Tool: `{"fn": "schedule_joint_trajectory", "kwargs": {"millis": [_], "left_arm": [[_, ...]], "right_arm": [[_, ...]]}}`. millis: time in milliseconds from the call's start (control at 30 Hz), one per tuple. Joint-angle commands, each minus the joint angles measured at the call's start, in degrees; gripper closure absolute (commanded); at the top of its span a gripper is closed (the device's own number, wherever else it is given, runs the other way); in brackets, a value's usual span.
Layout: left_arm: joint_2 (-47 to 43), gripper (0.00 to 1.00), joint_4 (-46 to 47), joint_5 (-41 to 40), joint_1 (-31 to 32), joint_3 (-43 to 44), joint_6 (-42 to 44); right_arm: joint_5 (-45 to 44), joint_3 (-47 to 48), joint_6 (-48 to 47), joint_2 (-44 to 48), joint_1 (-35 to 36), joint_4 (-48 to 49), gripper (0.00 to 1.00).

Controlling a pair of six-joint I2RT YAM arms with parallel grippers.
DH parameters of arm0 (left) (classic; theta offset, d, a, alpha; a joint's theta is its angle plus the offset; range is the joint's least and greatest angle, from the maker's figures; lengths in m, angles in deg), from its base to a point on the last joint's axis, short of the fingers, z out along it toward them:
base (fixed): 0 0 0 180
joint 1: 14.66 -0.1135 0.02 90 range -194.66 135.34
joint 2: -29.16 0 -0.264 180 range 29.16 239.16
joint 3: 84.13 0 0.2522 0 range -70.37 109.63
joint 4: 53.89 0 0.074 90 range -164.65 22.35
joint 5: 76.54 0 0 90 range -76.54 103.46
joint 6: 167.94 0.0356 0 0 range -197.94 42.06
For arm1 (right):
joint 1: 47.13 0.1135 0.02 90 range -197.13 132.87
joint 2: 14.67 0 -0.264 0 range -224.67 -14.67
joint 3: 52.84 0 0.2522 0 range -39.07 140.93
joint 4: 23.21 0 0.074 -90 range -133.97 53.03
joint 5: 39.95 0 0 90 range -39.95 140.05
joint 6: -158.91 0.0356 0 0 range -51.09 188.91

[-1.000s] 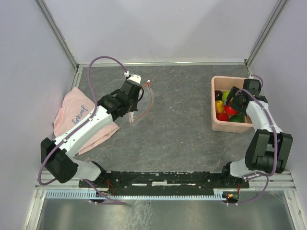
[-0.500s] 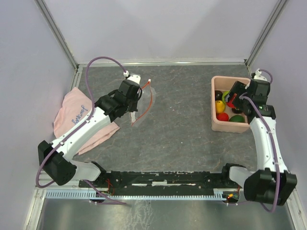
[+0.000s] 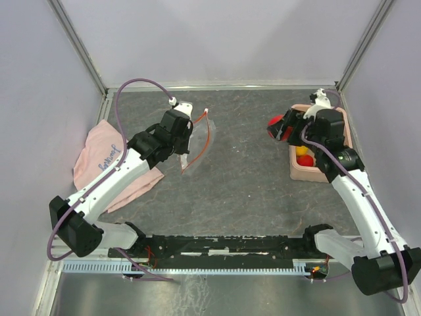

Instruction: Place the food in the zip-top bag and seal the zipper

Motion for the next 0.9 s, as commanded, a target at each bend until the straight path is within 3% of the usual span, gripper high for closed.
{"fn": "schedule_joint_trajectory", "kwargs": {"millis": [0, 300, 500, 867], "left_arm": [[-1.72, 0.97, 2.38, 1.76, -0.16, 0.67, 2.05], [-1.00, 0.97, 2.70, 3.91, -0.17, 0.41, 1.21], [-0.51, 0.97, 3.10, 6.03, -0.16, 0.18, 0.69], [-0.30, 0.97, 3.46, 6.28, -0.24, -0.26, 0.35]], "right_arm": [[3.40, -0.30, 5.32, -0.76, 7.00, 13.51, 0.47], [0.92, -1.81, 11.18, -8.21, 23.25, 33.65, 0.46], [0.00, 1.07, 11.42, -14.44, 31.48, 42.06, 0.44], [-1.01, 0.85, 11.44, -17.34, 35.50, 49.34, 0.43]]}}
